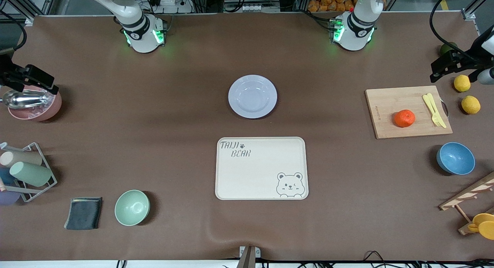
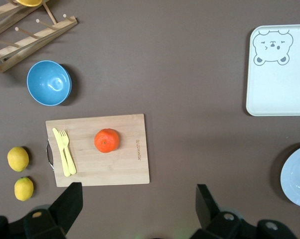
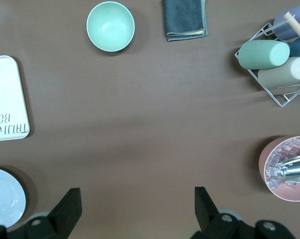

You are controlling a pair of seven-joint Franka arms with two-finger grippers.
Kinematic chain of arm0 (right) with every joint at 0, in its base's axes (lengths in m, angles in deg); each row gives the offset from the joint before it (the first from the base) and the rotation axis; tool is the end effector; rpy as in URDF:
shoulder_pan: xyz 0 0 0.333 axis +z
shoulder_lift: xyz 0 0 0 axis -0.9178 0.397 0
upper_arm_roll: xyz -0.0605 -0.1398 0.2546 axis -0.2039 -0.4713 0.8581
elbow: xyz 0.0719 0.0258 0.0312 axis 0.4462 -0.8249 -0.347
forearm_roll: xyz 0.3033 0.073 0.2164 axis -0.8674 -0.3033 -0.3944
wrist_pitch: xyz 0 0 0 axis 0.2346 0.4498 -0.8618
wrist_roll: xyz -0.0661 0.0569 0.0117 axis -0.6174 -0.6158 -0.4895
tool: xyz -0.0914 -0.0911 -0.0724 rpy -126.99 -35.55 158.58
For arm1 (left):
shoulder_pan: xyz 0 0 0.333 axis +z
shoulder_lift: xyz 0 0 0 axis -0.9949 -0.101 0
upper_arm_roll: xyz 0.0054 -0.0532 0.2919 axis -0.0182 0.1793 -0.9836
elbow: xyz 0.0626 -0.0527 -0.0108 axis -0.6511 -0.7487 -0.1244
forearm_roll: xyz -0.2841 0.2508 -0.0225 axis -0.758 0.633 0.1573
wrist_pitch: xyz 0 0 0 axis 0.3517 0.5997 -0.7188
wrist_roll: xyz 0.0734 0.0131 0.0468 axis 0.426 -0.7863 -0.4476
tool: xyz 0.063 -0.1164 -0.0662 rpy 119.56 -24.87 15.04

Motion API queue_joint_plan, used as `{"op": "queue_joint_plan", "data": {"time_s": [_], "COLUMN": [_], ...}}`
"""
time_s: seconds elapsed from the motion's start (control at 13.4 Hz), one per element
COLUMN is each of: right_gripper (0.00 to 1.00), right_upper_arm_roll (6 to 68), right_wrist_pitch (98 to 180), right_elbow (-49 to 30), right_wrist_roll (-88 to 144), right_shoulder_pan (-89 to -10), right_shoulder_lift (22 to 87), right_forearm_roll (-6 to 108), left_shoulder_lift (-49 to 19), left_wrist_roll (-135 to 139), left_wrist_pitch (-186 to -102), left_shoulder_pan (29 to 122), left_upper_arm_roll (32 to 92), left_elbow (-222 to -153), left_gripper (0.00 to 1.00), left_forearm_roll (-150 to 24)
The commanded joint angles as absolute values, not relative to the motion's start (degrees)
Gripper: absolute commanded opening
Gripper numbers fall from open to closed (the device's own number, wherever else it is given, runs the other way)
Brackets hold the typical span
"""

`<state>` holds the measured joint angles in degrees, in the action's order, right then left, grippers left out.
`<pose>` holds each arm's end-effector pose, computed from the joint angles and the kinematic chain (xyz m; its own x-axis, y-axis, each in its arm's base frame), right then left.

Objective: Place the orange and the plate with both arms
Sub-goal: 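Move the left gripper toward the orange on the wooden board, then grasp the orange with the left gripper while the right gripper reaches forward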

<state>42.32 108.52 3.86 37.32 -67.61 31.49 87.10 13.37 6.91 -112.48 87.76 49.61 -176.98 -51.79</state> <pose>0.5346 -0.0084 0.5898 0.9954 -0.0940 -0.0167 -0.0943 -0.9954 -0.0165 0.5176 -0.0172 0.5963 0.9999 -0.0116 -0.0004 -0.0117 -0.9990 -0.0429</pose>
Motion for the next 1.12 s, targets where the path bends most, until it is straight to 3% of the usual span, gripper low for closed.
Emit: {"op": "queue_joint_plan", "data": {"time_s": [0.0,0.22,0.45,1.04], "right_gripper": [1.00,1.00,1.00,1.00], "right_upper_arm_roll": [42.43,42.52,42.52,42.61], "right_wrist_pitch": [108.55,108.73,108.73,108.11], "right_elbow": [4.12,4.20,4.20,3.59], "right_wrist_roll": [36.98,36.98,36.98,36.98], "right_shoulder_pan": [-67.66,-67.49,-67.40,-64.86], "right_shoulder_lift": [31.51,31.69,31.86,32.04], "right_forearm_roll": [87.78,87.78,87.69,87.07], "left_shoulder_lift": [12.67,11.62,8.99,7.40], "left_wrist_roll": [6.00,6.35,6.26,6.09], "left_wrist_pitch": [-111.20,-111.11,-111.10,-139.55], "left_shoulder_pan": [88.42,88.77,93.15,104.94], "left_upper_arm_roll": [49.72,49.37,48.67,48.85], "left_elbow": [-175.18,-175.00,-179.29,-210.30], "left_gripper": [1.00,1.00,1.00,1.00], "left_forearm_roll": [-53.06,-51.49,-51.48,-51.92]}}
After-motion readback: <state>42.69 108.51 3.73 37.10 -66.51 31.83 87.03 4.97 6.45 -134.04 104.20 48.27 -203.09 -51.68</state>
